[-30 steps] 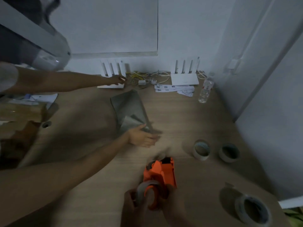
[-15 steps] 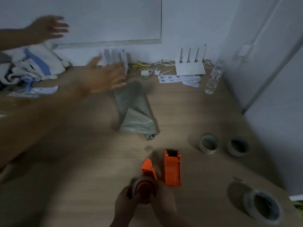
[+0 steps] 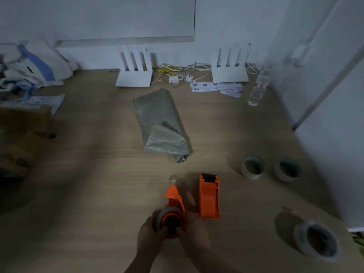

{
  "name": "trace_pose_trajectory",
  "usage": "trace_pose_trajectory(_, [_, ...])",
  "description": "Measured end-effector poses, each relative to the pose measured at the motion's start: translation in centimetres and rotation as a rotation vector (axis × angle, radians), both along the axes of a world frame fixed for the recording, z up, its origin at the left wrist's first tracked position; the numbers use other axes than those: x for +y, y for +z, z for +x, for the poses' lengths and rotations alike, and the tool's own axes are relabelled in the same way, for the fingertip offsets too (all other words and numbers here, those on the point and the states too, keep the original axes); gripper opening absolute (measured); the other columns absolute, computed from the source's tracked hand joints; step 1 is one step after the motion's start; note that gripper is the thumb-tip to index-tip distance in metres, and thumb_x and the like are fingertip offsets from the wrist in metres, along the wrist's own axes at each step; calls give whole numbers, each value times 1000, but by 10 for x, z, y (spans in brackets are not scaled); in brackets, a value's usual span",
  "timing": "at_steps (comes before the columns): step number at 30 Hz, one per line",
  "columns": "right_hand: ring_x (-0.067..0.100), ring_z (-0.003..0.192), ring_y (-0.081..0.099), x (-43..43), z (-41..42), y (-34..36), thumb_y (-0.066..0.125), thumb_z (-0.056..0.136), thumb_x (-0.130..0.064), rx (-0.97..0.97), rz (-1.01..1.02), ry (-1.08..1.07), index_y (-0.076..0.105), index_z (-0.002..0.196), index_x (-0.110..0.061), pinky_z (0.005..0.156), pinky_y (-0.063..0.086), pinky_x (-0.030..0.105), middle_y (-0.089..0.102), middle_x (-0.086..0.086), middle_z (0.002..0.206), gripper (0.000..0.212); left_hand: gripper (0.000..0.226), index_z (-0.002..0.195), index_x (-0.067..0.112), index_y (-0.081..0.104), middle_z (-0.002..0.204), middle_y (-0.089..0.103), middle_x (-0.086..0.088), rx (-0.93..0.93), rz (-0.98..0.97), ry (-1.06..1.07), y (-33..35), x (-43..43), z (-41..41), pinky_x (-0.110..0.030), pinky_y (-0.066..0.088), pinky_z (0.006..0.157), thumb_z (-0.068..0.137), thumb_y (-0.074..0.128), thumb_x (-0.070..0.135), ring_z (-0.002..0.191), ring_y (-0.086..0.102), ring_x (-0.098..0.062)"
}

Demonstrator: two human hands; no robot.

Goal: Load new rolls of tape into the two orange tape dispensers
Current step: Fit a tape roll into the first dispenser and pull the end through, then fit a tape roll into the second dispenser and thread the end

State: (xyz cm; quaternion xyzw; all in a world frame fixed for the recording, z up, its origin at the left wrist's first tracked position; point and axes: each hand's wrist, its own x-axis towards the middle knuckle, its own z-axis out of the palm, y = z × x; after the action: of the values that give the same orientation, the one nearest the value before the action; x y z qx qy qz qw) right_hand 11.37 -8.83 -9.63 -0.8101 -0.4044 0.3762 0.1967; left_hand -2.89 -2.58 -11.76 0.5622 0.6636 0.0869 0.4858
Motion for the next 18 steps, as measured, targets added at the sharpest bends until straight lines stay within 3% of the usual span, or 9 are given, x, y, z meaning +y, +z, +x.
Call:
trace_pose_trajectory(3, [19,125,51,-3,2,6,61,81,-36,-14,63,-2,48,135,-20,101,39,26,55,1,135,58,104,147,0,63,138,73,-27,34,97,-3,3,-4,2,-47,54,108,59,80,53,129,66,-46])
trace_pose_trajectory(5, [17,119,56,-7,4,15,61,81,-35,-1,149,-29,53,131,-20,99,44,28,60,-1,129,53,92,136,-7,68,128,72,-30,91,244,10,3,-9,5,-57,57,106,67,69,54,119,66,-53])
trace_pose_trajectory(6, [15,112,59,-10,8,20,60,79,-38,10,201,-47,55,129,-22,95,49,31,62,-3,124,52,88,127,-7,72,118,72,-27,81,289,43,6,-11,9,-56,59,102,66,62,56,111,68,-52])
trace_pose_trajectory(7, [13,104,62,-13,12,22,59,78,-41,25,243,-77,57,126,-23,89,53,32,64,-6,117,51,82,120,-4,74,110,69,-21,56,336,88,14,-13,16,-46,59,98,66,58,56,103,69,-46])
trace_pose_trajectory(10, [10,89,66,-21,36,26,55,75,-44,53,342,-193,62,120,-20,76,59,33,61,-15,99,51,47,107,17,71,101,64,-5,-52,375,51,44,-16,46,-1,47,81,76,59,50,83,64,-9])
trace_pose_trajectory(12, [13,86,67,-27,60,29,56,74,-45,59,362,-305,63,116,-18,76,59,37,66,-7,99,50,14,103,22,68,97,69,0,-124,365,-35,56,-15,72,9,45,77,91,72,27,86,68,3])
trace_pose_trajectory(14, [13,86,67,-34,82,34,62,76,-37,89,330,-381,63,113,-20,78,59,40,68,0,99,41,17,107,17,72,94,68,11,-108,315,-126,58,-10,91,8,47,73,98,76,3,85,67,19])
trace_pose_trajectory(16, [12,85,67,-47,106,40,67,82,-21,69,303,-451,63,114,-18,78,59,36,68,2,99,33,17,118,11,74,102,69,7,-54,274,-212,58,-8,110,-3,46,71,101,76,9,83,67,8])
trace_pose_trajectory(18, [14,82,66,-63,130,46,68,83,-14,10,291,-512,64,115,-14,73,54,24,70,5,98,33,26,124,6,74,117,76,-8,-4,221,-248,54,-6,127,-25,49,84,101,76,17,102,72,-18])
